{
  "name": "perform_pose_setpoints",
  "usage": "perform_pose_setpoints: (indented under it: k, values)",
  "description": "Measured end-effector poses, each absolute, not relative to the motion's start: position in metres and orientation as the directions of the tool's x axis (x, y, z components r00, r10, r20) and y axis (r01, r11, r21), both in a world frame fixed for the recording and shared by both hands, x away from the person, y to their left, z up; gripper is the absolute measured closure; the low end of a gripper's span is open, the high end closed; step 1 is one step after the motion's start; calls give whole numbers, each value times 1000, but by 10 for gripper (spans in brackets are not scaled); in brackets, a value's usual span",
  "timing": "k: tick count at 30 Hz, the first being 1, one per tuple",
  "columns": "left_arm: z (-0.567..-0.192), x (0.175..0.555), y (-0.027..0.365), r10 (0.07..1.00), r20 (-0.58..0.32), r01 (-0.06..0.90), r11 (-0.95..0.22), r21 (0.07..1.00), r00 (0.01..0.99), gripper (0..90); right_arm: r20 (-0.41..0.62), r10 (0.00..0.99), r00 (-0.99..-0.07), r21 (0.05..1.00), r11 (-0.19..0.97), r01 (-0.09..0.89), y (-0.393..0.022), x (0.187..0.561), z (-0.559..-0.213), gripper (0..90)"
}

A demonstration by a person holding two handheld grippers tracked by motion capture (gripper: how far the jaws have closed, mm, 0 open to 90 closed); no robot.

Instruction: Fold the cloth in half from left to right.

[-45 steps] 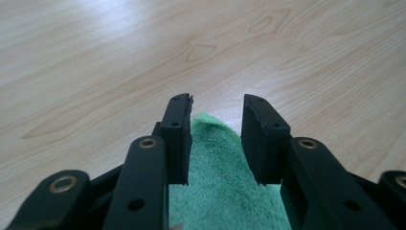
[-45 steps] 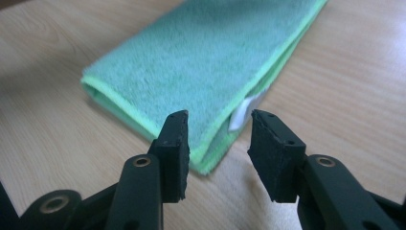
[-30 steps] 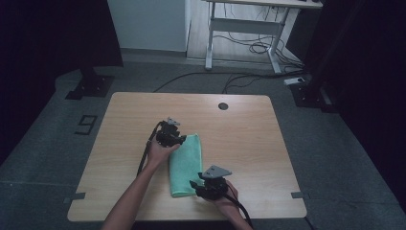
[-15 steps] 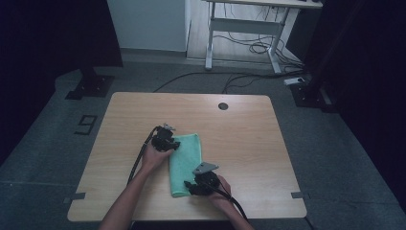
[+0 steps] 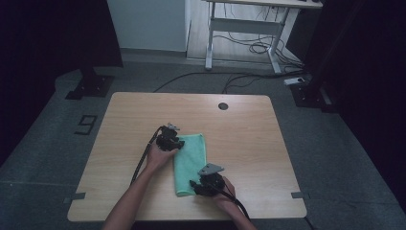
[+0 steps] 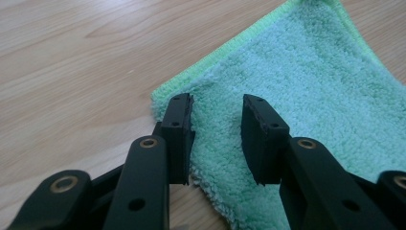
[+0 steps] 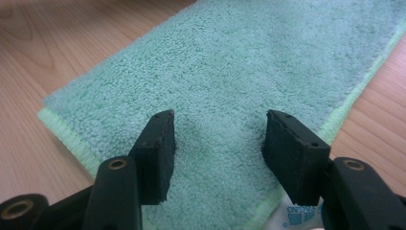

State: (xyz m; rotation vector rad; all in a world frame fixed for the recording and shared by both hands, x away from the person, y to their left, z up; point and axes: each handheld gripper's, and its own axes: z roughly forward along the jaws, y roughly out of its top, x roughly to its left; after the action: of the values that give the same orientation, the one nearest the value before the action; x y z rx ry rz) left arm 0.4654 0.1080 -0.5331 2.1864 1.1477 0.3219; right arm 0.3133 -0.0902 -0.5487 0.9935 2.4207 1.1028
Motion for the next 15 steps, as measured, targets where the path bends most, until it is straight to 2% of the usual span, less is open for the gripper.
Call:
perform_pose_setpoints:
  k: [15]
  values:
    - [-534,467,64,768,-69,616,-452,645,636,641,41,737,-675,768,409,493,-125,301,-551,471]
